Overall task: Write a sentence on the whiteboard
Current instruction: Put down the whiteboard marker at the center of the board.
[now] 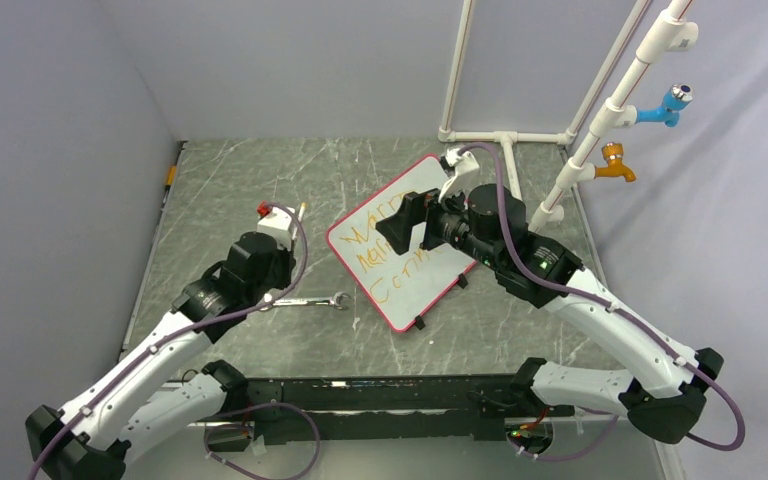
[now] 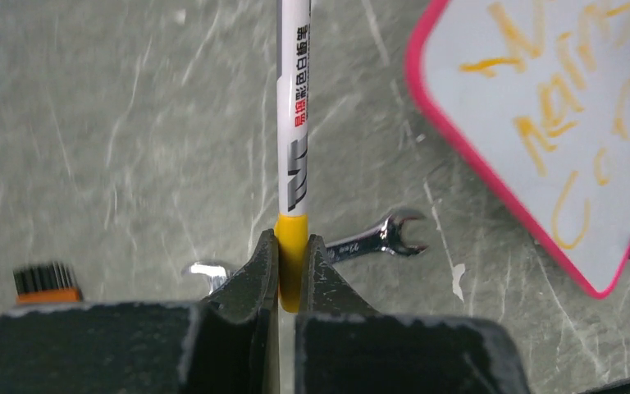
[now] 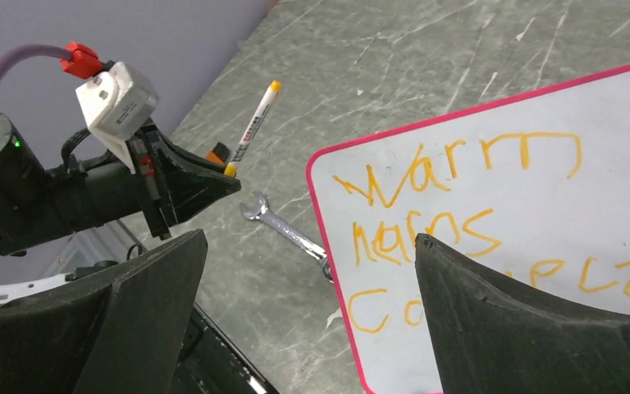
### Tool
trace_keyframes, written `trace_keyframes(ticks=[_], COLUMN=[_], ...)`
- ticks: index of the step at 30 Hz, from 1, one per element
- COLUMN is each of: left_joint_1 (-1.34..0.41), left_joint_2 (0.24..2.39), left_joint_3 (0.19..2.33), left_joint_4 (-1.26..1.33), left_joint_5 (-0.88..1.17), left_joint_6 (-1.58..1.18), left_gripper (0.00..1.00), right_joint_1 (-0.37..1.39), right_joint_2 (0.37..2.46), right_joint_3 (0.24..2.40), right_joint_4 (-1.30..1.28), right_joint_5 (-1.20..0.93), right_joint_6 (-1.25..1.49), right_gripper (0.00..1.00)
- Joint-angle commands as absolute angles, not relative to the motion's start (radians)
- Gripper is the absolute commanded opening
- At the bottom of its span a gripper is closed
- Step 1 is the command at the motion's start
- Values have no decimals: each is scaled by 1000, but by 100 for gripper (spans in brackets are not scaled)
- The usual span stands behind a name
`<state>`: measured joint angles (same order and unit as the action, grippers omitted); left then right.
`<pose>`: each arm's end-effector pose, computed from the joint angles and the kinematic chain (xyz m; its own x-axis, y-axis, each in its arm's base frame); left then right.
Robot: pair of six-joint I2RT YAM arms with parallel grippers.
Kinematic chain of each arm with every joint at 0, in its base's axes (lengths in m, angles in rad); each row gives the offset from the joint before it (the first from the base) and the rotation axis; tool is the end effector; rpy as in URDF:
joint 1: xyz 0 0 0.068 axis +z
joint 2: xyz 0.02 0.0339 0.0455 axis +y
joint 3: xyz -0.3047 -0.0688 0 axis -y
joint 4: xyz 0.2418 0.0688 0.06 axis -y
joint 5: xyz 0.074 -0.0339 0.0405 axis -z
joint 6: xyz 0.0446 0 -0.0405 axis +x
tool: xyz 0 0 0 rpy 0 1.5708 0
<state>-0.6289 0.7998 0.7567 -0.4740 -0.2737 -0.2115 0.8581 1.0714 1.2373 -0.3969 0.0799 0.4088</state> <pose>0.1312 -0.0805 0.3238 -0.4699 0.0919 -0.8779 0.2840 0.9574 -0.0518 0.1452 0.1626 0.4530 -0.4170 0.1235 -0.9005 -0.5859 0.7209 0.3702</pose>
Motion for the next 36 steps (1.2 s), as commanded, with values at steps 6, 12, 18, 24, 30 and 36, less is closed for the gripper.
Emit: trace_keyframes(ticks=[6, 12, 18, 24, 30, 36], left_joint_1=[-536, -488, -479, -479, -480, -478], left_joint_2=[862, 988, 1107, 1191, 1223, 1231], left_joint_3=[713, 662, 626, 629, 623, 620], left_joint_4=[-583, -560, -469, -449, -433, -428], left_joint_5=[-345, -289, -238, -229, -238, -248], left_joint_6=[-514, -589, -608, -616, -613, -611], left_gripper=[0, 0, 0, 0, 13, 30], right_joint_1=[858, 859, 859, 858, 857, 859], right_joint_2=[1058, 1047, 1050, 1053, 1059, 1063], right_joint_3=[1220, 1205, 1198, 1198, 1187, 1183], right_joint_4=[-427, -439, -446, -454, -448, -451], right_joint_5=[124, 133, 135, 144, 147, 153], right_joint_6=[388, 387, 382, 370, 367, 364], right_gripper=[99, 99, 100, 99, 100, 100])
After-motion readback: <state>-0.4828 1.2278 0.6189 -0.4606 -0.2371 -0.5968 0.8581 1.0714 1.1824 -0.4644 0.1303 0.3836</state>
